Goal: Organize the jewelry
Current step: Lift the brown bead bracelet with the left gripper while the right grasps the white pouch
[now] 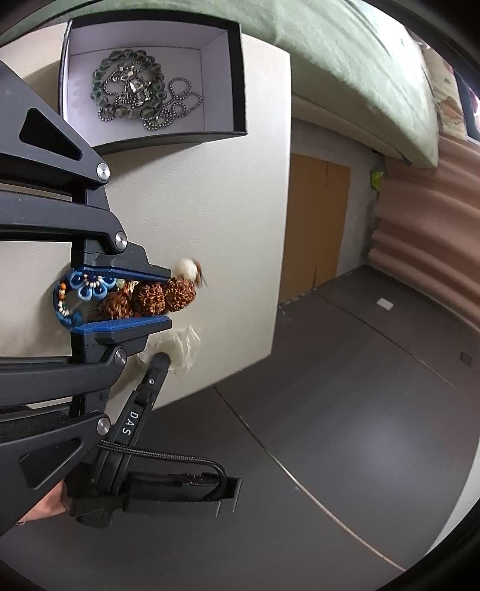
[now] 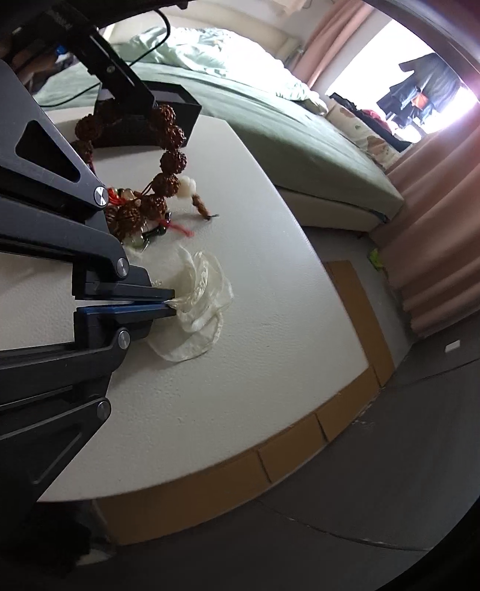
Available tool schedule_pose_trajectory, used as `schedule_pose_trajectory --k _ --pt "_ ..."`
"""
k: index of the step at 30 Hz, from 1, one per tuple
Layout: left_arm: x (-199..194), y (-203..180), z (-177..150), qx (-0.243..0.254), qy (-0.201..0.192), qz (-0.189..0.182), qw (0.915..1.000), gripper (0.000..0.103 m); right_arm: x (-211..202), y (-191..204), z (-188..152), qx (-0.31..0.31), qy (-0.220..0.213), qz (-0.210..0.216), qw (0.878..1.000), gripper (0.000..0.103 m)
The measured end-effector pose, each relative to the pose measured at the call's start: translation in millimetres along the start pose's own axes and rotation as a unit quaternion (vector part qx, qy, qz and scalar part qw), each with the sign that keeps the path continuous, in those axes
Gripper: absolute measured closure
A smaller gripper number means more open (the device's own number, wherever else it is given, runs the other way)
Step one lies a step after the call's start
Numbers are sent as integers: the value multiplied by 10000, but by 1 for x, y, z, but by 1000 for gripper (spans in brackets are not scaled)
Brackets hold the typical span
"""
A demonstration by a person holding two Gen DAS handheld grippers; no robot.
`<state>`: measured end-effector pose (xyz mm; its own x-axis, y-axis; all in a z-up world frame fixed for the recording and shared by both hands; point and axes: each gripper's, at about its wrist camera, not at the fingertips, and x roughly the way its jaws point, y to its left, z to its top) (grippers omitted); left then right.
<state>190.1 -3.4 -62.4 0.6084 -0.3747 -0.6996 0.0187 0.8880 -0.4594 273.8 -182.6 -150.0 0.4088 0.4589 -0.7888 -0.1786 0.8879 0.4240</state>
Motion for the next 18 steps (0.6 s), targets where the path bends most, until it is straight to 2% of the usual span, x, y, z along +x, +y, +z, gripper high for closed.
schedule_pose_trajectory --k 11,18 --pt "-65 -1 1 57 -630 -747 9952 84 -48 14 -8 177 -498 654 9965 100" --pt "-100 8 2 -34 -1027 -747 9919 84 -75 37 -20 -59 -721 1023 9921 100"
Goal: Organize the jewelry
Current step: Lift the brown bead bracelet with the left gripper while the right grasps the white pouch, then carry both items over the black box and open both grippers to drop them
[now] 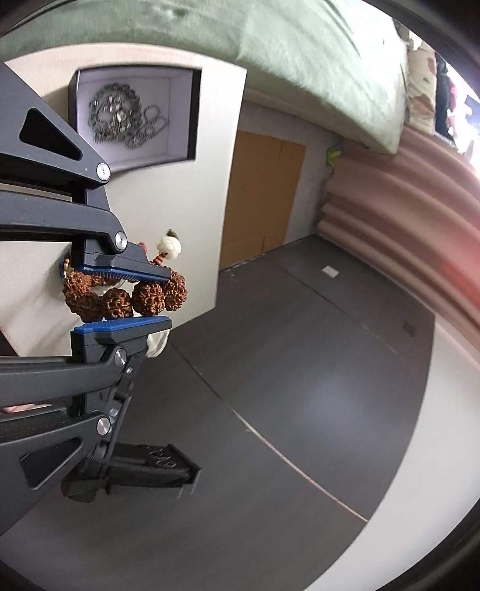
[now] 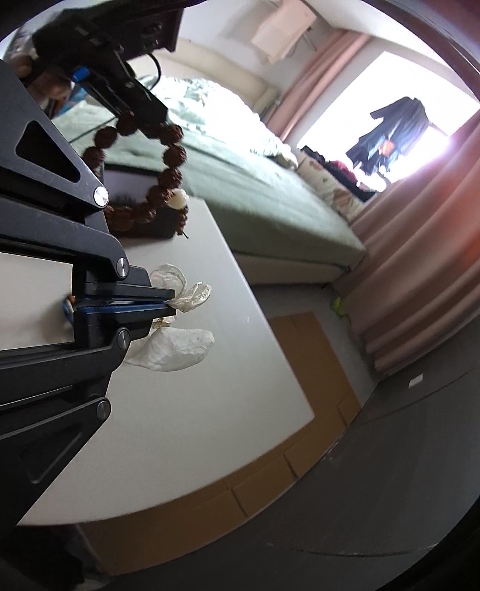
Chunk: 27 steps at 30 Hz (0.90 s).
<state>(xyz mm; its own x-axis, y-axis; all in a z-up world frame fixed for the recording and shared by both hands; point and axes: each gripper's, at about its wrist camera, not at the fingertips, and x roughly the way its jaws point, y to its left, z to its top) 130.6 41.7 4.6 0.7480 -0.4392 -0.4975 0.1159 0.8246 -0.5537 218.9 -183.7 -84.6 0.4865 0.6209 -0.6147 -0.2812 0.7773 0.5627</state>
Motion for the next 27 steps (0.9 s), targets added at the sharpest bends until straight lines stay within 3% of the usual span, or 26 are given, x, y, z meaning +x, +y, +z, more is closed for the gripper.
schedule_pose_trajectory --k 8,15,27 --pt "-42 27 10 -321 -465 225 9981 84 -4 43 -7 -426 -102 523 9977 100" --pt "-55 49 19 -539 -703 436 9951 84 15 82 -18 -814 -51 911 9925 100" --pt "-76 93 28 -933 -964 667 9887 84 77 119 -27 -1037 197 1051 9888 100"
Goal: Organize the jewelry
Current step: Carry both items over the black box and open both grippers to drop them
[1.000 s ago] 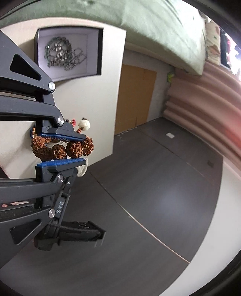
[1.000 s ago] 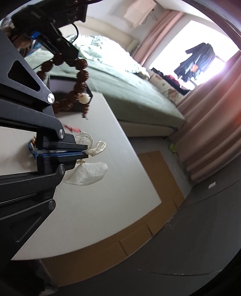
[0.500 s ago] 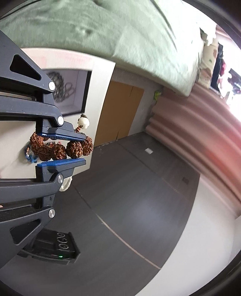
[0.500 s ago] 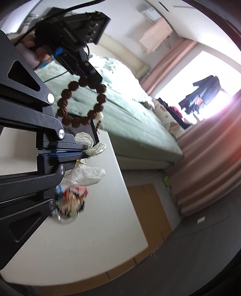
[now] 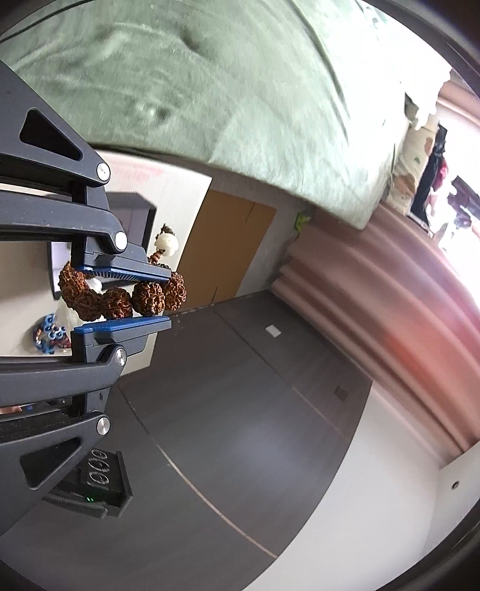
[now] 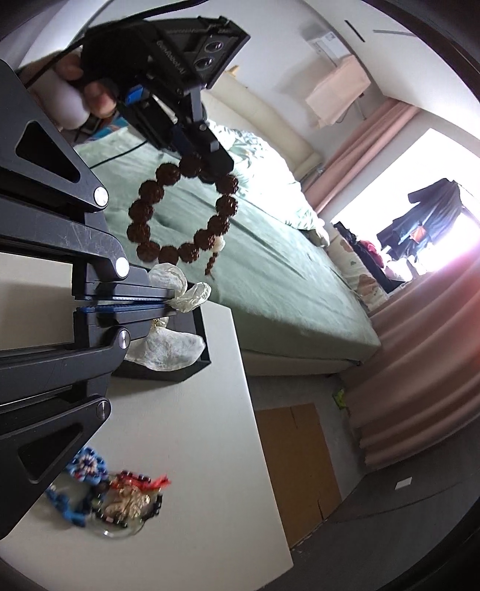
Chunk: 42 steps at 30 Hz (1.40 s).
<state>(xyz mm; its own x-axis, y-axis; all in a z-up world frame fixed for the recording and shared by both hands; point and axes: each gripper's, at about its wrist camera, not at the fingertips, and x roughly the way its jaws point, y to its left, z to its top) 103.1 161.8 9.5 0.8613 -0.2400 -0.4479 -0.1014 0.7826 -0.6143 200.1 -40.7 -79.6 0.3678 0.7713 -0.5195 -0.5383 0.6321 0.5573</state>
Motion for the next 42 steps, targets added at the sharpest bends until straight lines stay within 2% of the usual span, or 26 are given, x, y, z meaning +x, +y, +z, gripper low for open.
schedule_pose_trajectory --k 6,7,9,10,11,20,28,31,34,35,36,37,38,39,42 --pt "3 19 10 -230 -17 -23 9997 84 30 -2 0 94 80 83 9999 100" --pt "5 20 11 -257 2 -19 9997 84 35 -3 -1 105 145 67 9998 96" --pt "10 22 12 -295 59 -21 9995 84 50 -7 -1 203 505 53 9985 70" --pt "13 22 12 -292 88 -29 9995 84 54 -12 -2 315 607 76 9976 49" --pt "15 21 11 -275 126 -29 9995 84 51 -14 -3 365 532 82 9979 46" --pt "37 11 1 -268 442 -281 9983 84 -1 -32 7 610 -19 -175 9980 46" --pt "59 0 -12 -233 727 -411 9962 84 -39 -48 7 775 -251 -376 9960 46" --pt "68 -6 -17 -126 823 -352 9959 84 -45 -54 8 840 -305 -394 9952 46" --pt "75 -3 -19 -64 914 218 9956 82 -47 -58 9 912 -287 -412 9946 46" --pt "79 2 -19 -84 982 502 9939 74 -46 -58 10 922 -276 -422 9945 46" --pt "82 7 -18 -138 1068 658 9920 59 -47 -59 10 931 -268 -430 9944 46" --pt "83 11 -18 -221 1103 733 9909 50 -48 -59 11 934 -271 -445 9943 46" --pt "81 16 -17 -325 1049 796 9908 35 -51 -59 10 918 -283 -464 9943 46" --pt "77 19 -16 -406 936 850 9911 24 -52 -59 10 903 -292 -479 9943 46" --pt "68 24 -12 -503 734 811 9927 22 -56 -60 11 885 -324 -518 9942 46"
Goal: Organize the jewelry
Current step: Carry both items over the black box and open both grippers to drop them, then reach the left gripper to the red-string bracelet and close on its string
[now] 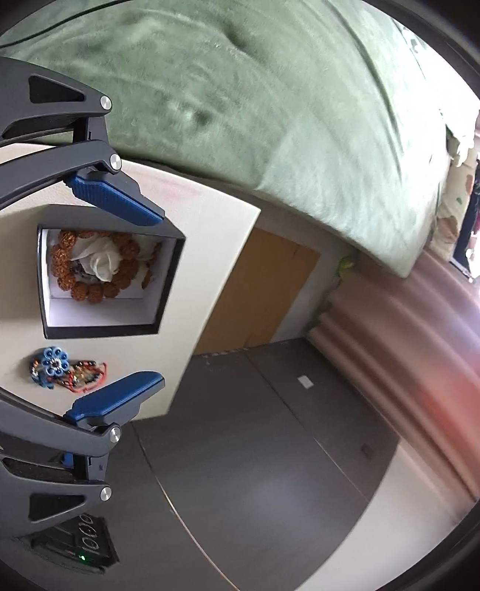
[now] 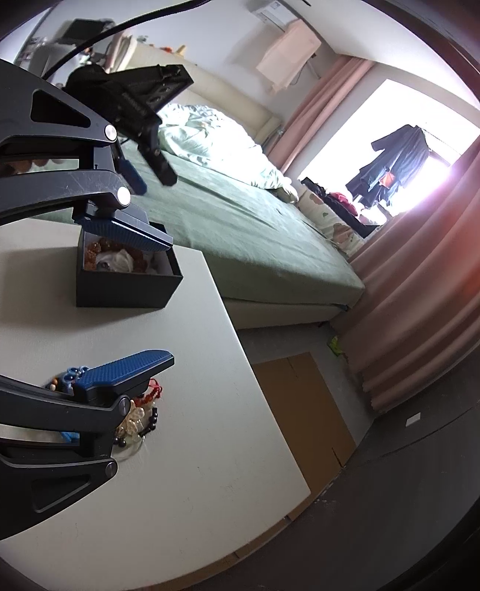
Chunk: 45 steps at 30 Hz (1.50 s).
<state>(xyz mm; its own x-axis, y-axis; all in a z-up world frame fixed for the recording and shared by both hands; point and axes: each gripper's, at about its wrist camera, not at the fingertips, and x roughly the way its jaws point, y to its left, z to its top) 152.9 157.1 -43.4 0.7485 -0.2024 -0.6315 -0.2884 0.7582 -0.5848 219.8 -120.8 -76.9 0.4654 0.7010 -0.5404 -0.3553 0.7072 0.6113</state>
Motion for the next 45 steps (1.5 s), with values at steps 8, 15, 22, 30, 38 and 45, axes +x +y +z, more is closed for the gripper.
schedule_pose_trajectory --k 8,15,22,30,38,45 --pt "5 -10 -6 123 154 -187 9996 22 -11 -3 0 -16 5 -257 9997 46" --pt "14 -41 -23 579 347 -311 9972 22 -21 -15 3 93 84 -488 9987 41" --pt "26 -77 -46 1102 523 -375 9918 23 -39 -41 2 478 91 -781 9958 27" --pt "56 -123 -86 1845 804 -393 9788 37 -52 -79 1 1019 180 -1233 9870 27" --pt "95 -142 -117 2343 975 36 9673 50 -69 -118 4 1674 200 -1283 9773 27" --pt "118 -146 -127 2548 983 400 9612 52 -63 -112 8 1418 422 -1433 9785 27"
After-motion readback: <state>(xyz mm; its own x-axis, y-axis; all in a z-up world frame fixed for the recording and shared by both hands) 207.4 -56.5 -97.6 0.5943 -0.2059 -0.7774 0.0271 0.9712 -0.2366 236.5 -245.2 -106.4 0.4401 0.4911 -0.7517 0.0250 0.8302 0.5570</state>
